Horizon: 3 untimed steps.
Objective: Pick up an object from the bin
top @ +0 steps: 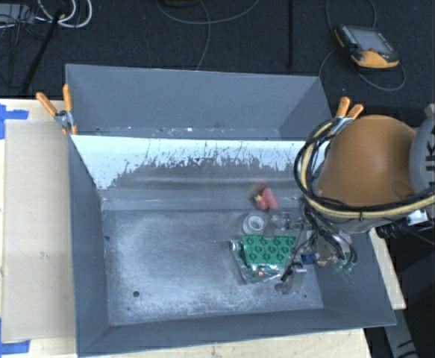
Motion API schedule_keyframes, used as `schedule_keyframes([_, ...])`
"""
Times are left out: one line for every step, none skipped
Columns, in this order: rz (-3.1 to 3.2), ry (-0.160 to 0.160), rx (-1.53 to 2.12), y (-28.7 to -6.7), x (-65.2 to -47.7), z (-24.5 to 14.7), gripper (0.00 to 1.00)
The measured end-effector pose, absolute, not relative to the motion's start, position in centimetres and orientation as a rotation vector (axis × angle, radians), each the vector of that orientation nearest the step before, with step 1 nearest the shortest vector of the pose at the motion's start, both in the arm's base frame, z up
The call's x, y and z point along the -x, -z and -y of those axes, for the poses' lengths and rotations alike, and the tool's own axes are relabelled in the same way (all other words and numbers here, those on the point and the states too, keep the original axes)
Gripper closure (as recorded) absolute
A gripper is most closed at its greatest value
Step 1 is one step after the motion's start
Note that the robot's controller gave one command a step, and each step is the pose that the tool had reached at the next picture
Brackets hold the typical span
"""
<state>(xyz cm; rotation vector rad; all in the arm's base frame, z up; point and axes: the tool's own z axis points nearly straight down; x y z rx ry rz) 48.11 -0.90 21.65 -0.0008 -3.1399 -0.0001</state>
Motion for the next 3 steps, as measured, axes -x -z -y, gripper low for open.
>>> schedule_keyframes([3.133,0.002,-0.224,-6.6,-52.7,2.9,0.0])
schedule_keyframes([3.137,0.004,-0.224,-7.2,-52.8,2.8,1.0])
schedule_keyframes([3.139,-0.002,-0.268,-24.4,-52.5,3.1,1.0])
